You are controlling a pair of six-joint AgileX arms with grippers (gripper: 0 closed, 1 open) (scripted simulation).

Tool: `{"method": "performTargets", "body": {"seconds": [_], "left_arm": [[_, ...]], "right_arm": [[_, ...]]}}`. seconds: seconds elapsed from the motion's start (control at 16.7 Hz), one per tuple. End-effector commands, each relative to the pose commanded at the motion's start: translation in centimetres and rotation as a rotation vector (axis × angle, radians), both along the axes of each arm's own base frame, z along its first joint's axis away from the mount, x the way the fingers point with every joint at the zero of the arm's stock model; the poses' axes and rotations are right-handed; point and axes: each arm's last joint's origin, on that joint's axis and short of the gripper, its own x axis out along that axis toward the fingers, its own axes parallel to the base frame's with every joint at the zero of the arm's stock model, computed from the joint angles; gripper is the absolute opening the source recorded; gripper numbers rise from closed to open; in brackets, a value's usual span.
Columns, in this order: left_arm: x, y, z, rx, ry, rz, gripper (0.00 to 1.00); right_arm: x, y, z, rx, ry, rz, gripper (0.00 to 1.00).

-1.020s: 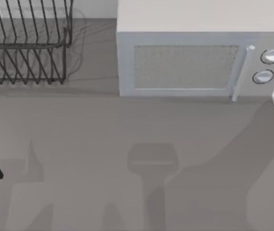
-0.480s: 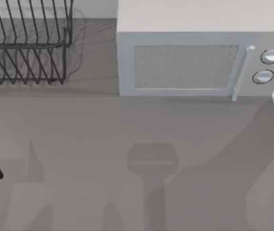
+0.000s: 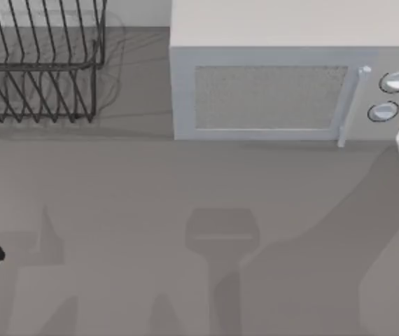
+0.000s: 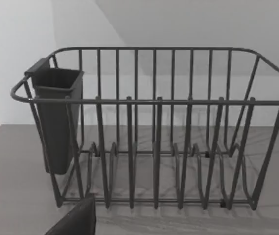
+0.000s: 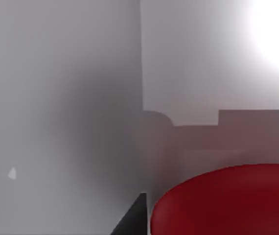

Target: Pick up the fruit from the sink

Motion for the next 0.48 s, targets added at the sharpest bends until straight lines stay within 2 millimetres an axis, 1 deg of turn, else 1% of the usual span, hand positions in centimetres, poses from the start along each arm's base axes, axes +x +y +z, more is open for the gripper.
{"method": "performTargets", "body": {"seconds": [0.06,0.48], "left_arm": [[0.00,0.00,0.00,0.000,0.000,0.000,1.00],[0.00,0.00,0.00,0.000,0.000,0.000,1.00]], "right_arm": [[0.00,0.00,0.00,0.000,0.000,0.000,0.00],[0.00,0.00,0.00,0.000,0.000,0.000,0.00]]}}
